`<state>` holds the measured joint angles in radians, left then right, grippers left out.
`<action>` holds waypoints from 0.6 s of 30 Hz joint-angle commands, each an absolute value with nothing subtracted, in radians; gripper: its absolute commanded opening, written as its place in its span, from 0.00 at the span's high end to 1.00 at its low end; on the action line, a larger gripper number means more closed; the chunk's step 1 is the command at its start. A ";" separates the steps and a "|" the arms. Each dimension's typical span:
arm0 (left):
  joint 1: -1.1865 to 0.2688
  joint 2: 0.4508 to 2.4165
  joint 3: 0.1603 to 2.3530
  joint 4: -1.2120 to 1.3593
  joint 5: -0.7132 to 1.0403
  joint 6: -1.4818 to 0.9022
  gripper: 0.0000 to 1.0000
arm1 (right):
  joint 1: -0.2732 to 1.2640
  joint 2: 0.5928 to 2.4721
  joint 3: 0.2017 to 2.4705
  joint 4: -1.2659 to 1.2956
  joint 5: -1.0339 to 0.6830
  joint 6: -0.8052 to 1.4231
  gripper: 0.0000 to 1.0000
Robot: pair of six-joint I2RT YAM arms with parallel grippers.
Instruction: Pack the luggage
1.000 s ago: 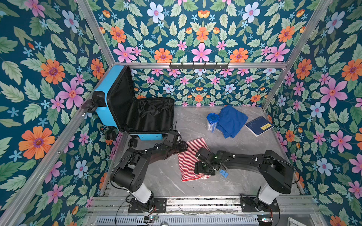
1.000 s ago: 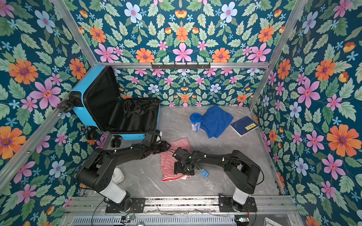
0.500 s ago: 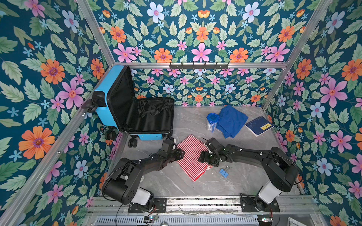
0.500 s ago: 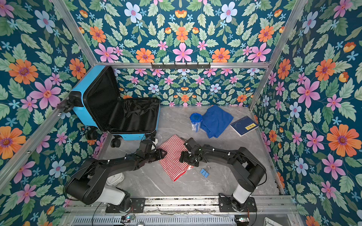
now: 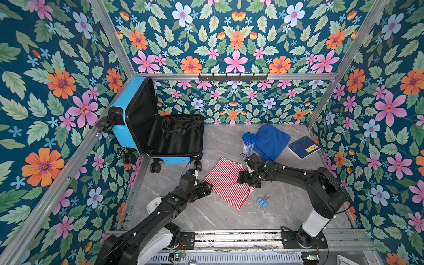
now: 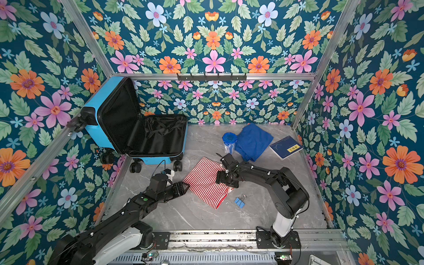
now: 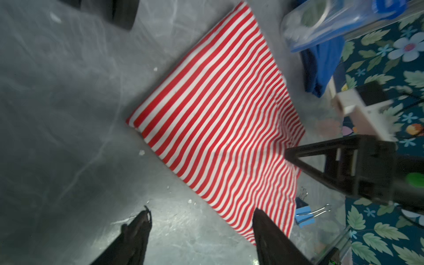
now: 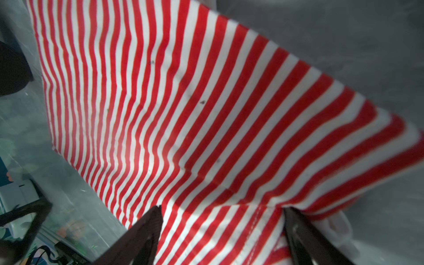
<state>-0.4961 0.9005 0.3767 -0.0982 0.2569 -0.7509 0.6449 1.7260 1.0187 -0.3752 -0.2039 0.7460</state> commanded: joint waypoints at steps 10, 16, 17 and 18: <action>-0.492 1.393 0.867 -0.256 0.162 -0.298 0.23 | 0.645 1.496 1.001 -0.572 -0.152 0.708 0.12; -0.492 1.570 0.965 -0.233 0.125 -0.259 0.22 | 0.645 1.349 0.866 -0.522 -0.182 0.806 0.13; -0.492 1.589 0.968 -0.209 0.142 -0.259 0.21 | 0.645 1.328 0.840 -0.507 -0.185 0.823 0.13; -0.492 1.605 0.971 -0.196 0.150 -0.259 0.21 | 0.644 1.313 0.819 -0.495 -0.189 0.836 0.13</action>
